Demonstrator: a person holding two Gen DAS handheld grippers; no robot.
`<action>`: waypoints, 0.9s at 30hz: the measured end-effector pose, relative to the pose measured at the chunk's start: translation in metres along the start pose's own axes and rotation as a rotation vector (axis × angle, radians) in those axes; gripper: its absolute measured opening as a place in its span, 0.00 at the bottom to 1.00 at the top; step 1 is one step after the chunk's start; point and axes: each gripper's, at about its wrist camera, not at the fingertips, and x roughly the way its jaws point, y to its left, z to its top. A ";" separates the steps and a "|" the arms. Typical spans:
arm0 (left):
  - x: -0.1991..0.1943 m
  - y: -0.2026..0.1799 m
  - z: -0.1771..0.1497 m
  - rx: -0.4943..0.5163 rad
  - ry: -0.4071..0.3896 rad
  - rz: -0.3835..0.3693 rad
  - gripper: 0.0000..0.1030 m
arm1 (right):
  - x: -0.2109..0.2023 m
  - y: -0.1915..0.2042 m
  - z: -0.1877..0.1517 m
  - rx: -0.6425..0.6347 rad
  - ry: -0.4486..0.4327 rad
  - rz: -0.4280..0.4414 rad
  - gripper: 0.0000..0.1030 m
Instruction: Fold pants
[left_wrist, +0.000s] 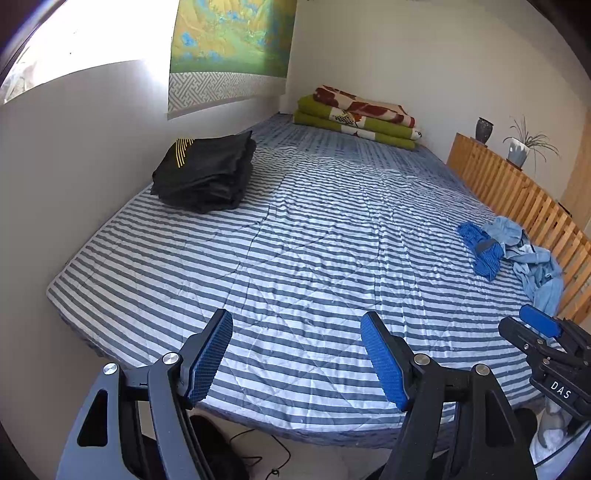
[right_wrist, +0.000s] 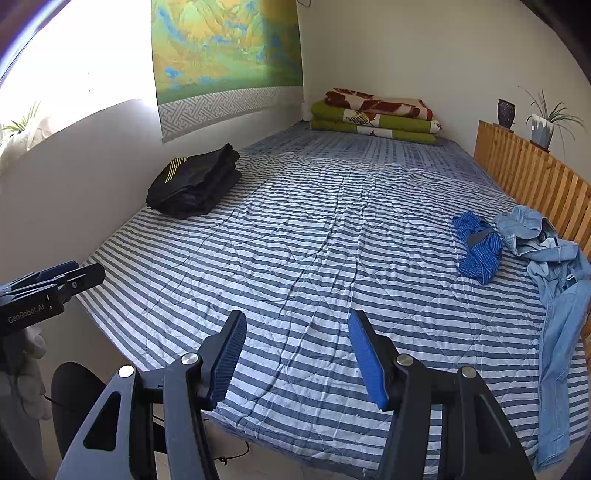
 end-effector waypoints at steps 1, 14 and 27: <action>0.002 0.000 0.000 0.001 0.004 0.000 0.73 | 0.000 0.001 0.000 -0.004 0.000 -0.002 0.52; 0.010 -0.001 0.000 0.011 0.010 0.002 0.75 | 0.005 -0.005 0.001 0.006 0.019 -0.010 0.52; 0.011 -0.003 -0.006 0.007 0.014 0.006 0.78 | 0.007 -0.003 -0.003 0.007 0.021 -0.009 0.52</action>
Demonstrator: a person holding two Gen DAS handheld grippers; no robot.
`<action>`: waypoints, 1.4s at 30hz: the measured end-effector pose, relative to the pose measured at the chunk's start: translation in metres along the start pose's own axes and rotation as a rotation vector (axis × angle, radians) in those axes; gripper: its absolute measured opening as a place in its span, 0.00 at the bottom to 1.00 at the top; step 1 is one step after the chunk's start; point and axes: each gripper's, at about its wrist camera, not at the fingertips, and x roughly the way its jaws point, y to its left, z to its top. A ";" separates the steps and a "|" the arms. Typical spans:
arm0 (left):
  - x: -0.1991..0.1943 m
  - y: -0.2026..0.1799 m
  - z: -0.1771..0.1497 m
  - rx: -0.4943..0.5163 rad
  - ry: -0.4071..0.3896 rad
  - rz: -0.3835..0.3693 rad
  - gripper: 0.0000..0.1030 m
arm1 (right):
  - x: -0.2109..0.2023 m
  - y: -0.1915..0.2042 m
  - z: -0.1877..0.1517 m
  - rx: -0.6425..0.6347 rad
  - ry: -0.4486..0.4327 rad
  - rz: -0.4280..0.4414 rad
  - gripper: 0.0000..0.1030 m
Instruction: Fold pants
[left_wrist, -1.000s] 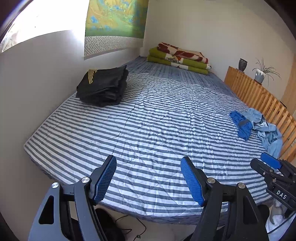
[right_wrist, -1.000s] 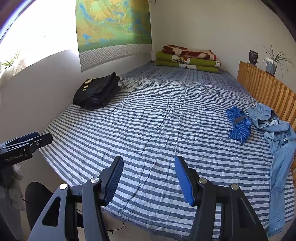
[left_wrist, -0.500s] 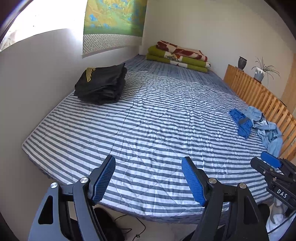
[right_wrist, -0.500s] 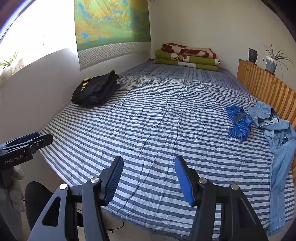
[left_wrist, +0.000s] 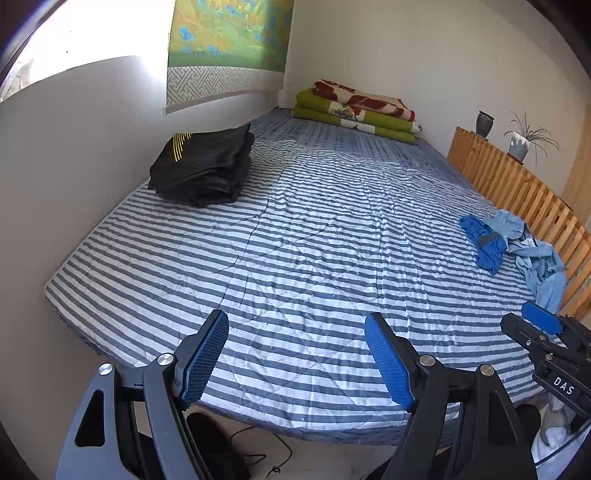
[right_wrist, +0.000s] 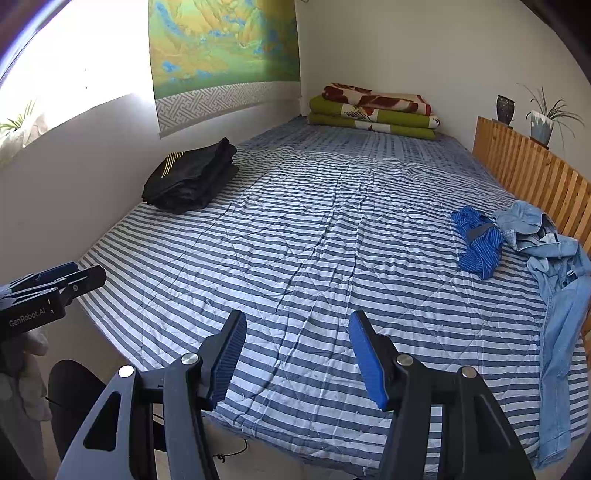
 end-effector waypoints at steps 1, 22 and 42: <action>0.000 0.000 0.000 0.000 -0.001 0.000 0.79 | 0.000 -0.001 0.000 0.004 0.000 0.000 0.52; 0.009 0.001 -0.004 0.000 0.019 0.007 0.79 | 0.007 -0.004 -0.005 0.025 0.003 -0.005 0.68; 0.037 -0.005 0.001 0.016 0.048 0.006 0.87 | 0.024 -0.013 -0.007 0.043 0.030 -0.034 0.68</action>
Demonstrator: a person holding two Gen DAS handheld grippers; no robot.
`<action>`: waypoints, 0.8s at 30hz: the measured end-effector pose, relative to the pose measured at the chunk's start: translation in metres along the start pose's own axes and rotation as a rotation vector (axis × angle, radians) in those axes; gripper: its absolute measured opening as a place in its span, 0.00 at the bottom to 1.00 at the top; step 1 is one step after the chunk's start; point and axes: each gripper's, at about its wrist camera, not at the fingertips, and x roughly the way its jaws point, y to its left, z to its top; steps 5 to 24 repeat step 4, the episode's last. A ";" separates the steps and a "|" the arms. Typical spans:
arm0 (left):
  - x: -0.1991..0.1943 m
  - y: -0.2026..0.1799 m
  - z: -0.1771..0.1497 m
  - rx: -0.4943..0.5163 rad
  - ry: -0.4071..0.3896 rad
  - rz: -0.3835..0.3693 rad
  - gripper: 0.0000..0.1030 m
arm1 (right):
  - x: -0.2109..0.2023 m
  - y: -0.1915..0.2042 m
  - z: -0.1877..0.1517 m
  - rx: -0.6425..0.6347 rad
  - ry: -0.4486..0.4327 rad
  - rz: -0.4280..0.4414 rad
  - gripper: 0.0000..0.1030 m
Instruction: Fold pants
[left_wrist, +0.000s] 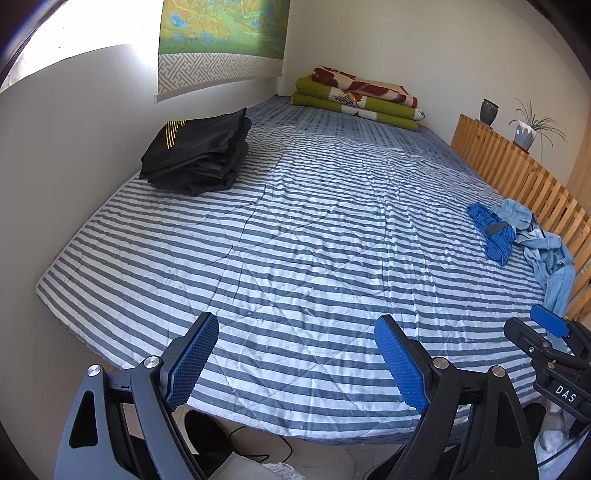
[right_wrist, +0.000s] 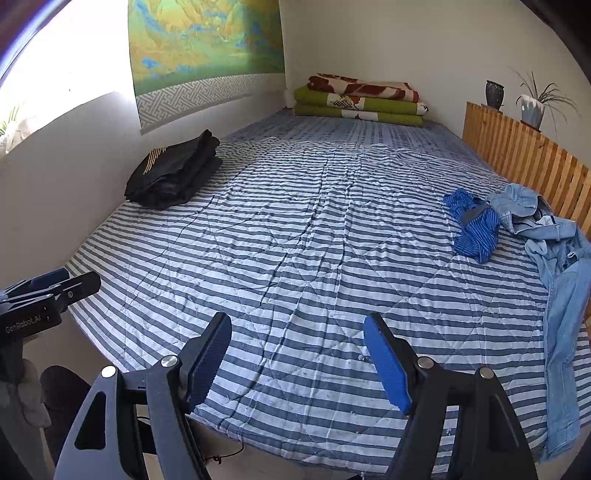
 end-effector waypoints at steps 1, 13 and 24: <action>0.001 0.001 0.001 0.002 -0.006 0.000 0.87 | 0.001 0.000 0.000 0.000 0.002 -0.001 0.68; 0.002 -0.002 0.003 0.017 -0.022 0.008 0.87 | 0.005 0.001 0.000 -0.001 0.008 -0.002 0.68; 0.002 -0.002 0.003 0.017 -0.022 0.008 0.87 | 0.005 0.001 0.000 -0.001 0.008 -0.002 0.68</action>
